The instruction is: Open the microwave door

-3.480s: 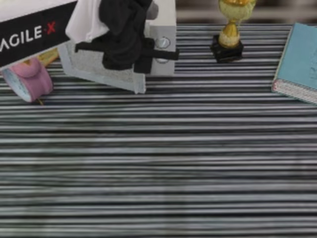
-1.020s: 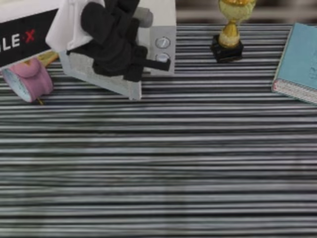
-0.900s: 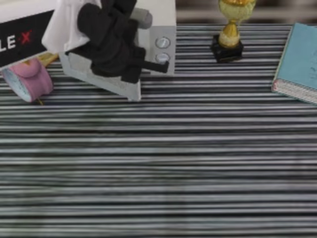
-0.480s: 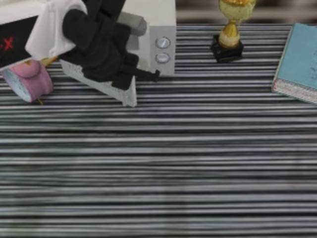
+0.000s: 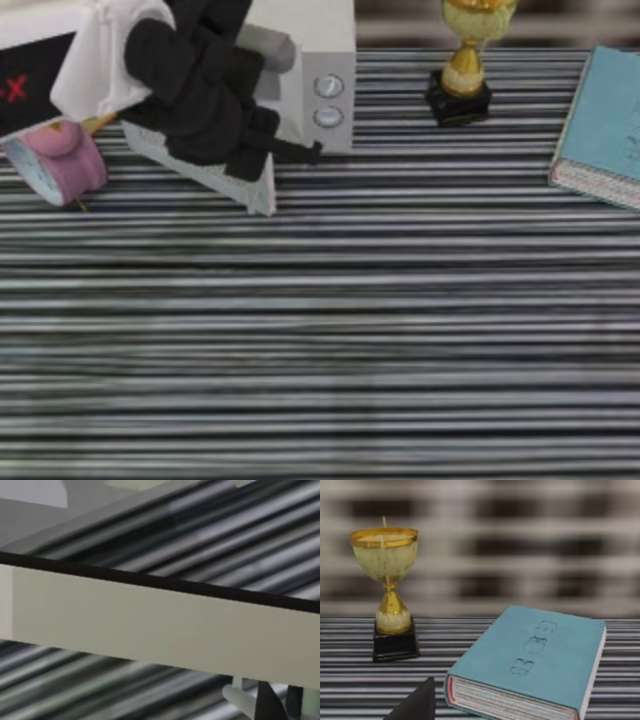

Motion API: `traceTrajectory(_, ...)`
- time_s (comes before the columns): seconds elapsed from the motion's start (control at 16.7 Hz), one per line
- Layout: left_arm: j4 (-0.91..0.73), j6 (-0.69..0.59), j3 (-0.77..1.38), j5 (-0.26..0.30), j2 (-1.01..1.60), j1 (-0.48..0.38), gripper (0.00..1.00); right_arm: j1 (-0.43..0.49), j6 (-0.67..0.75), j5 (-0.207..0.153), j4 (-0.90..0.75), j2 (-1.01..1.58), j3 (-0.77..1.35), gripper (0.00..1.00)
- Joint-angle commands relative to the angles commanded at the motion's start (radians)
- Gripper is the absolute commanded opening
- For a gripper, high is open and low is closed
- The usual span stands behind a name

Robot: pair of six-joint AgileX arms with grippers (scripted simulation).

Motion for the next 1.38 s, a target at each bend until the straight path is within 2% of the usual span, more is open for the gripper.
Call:
traceTrajectory(0.9, 0.000, 0.000, 0.000, 0.000, 0.000, 0.000, 0.00, 0.000, 0.000, 0.000, 0.000, 0.000, 0.000, 1.00)
traceTrajectory(1.08, 0.004, 0.011, -0.010, 0.014, -0.007, 0.000, 0.00, 0.000, 0.000, 0.000, 0.000, 0.000, 0.000, 1.00)
traceTrajectory(1.38, 0.006, 0.119, -0.078, 0.069, -0.053, 0.038, 0.00, 0.000, 0.000, 0.000, 0.000, 0.000, 0.000, 1.00)
